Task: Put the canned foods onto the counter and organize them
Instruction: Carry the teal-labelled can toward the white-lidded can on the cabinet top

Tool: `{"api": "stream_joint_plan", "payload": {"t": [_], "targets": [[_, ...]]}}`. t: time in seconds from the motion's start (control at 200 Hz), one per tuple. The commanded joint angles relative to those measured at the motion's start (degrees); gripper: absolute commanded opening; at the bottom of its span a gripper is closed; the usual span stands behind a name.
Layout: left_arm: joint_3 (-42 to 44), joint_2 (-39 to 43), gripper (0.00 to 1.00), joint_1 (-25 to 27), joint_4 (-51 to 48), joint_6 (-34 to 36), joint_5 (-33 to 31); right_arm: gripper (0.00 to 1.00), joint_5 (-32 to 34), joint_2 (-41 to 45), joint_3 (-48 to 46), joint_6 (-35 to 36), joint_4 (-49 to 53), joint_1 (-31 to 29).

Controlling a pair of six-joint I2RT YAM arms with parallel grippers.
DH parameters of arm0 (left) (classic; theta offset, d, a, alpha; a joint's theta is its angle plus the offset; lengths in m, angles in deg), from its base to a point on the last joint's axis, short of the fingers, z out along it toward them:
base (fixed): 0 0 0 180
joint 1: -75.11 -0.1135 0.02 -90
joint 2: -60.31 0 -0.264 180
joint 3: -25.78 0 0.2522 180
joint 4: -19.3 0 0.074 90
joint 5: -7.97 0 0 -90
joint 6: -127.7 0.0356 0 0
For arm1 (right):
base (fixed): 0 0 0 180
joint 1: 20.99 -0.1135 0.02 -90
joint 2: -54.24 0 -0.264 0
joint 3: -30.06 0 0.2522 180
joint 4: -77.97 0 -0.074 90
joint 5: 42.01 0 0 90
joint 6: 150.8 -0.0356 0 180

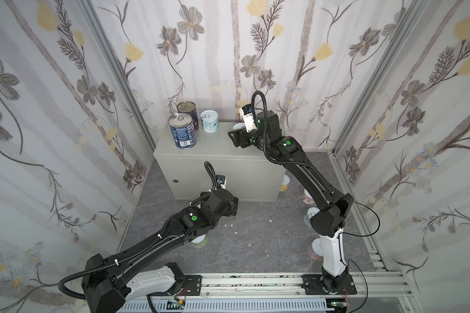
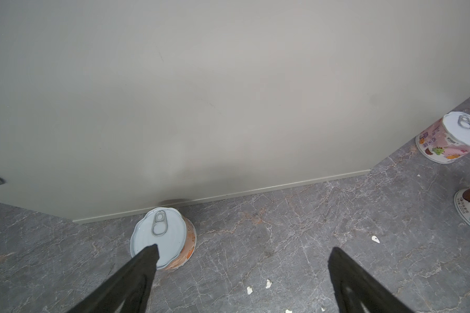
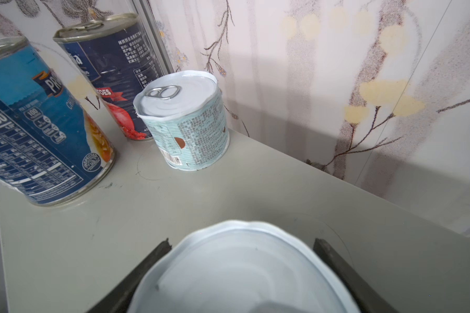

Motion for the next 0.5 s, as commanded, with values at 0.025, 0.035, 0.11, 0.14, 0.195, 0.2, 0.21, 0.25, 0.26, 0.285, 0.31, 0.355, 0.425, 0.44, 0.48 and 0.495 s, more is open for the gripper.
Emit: {"api": "stream_joint_plan", "payload": {"t": [0.025,0.035,0.11,0.14,0.195,0.2,0.21,0.25,0.26,0.285,0.31,0.355,0.425,0.44,0.48,0.495], "targets": [[0.04,0.20,1.00,-0.01,-0.54,0.24,-1.92,0.82,-1.43,-1.73,-0.13,-0.51,-7.07,-0.10],[0.05,0.20,1.00,-0.04,-0.56,0.24,-1.98,0.82,-1.47,-1.85,-0.13,-0.49,-7.31,-0.13],[0.12,0.28,1.00,0.01,-0.69,0.24,-2.09,0.82,-1.51,-2.68,-0.13,-0.49,-9.27,-0.19],[0.22,0.37,1.00,0.01,-0.74,0.24,-2.17,0.82,-1.22,-2.94,-0.13,-0.45,-9.89,-0.14],[0.38,0.58,1.00,0.01,-0.90,0.12,-2.18,0.83,-0.90,-3.39,-0.13,-0.13,-10.96,-0.14],[0.41,0.61,1.00,0.01,-0.91,0.09,-2.18,0.83,-0.88,-3.46,-0.17,-0.04,-11.05,-0.14],[0.40,0.70,1.00,0.01,-0.91,0.13,-2.25,0.83,-0.87,-3.53,-0.16,-0.05,-11.23,-0.14],[0.53,0.86,1.00,0.03,-1.00,0.13,-2.27,0.83,-1.02,-3.95,-0.13,0.12,-12.10,-0.05],[0.59,0.89,1.00,0.02,-1.05,0.14,-2.27,0.83,-1.11,-4.07,-0.13,0.13,-12.24,-0.01],[0.64,0.99,1.00,0.01,-1.09,0.06,-2.31,0.83,-1.36,-4.31,-0.13,0.15,-12.84,0.03],[0.63,1.07,1.00,0.01,-1.22,0.06,-2.35,0.83,-1.59,-4.48,-0.13,0.23,-13.34,0.03],[0.76,1.24,1.00,0.01,-1.34,-0.03,-2.51,0.83,-1.75,-4.92,-0.11,0.30,-14.22,0.03],[0.86,1.43,1.00,0.01,-1.53,-0.25,-2.54,0.83,-1.83,-5.58,-0.13,0.38,-15.40,0.01],[0.86,1.43,1.00,-0.01,-1.56,-0.29,-2.53,0.83,-1.84,-5.63,-0.13,0.39,-15.71,0.03],[0.85,1.51,1.00,-0.02,-1.70,-0.50,-2.44,0.83,-1.90,-5.98,-0.13,0.35,-16.38,0.12],[0.85,1.47,1.00,0.02,-1.70,-0.59,-2.34,0.84,-1.92,-6.11,-0.13,0.39,-16.67,0.12]]}}
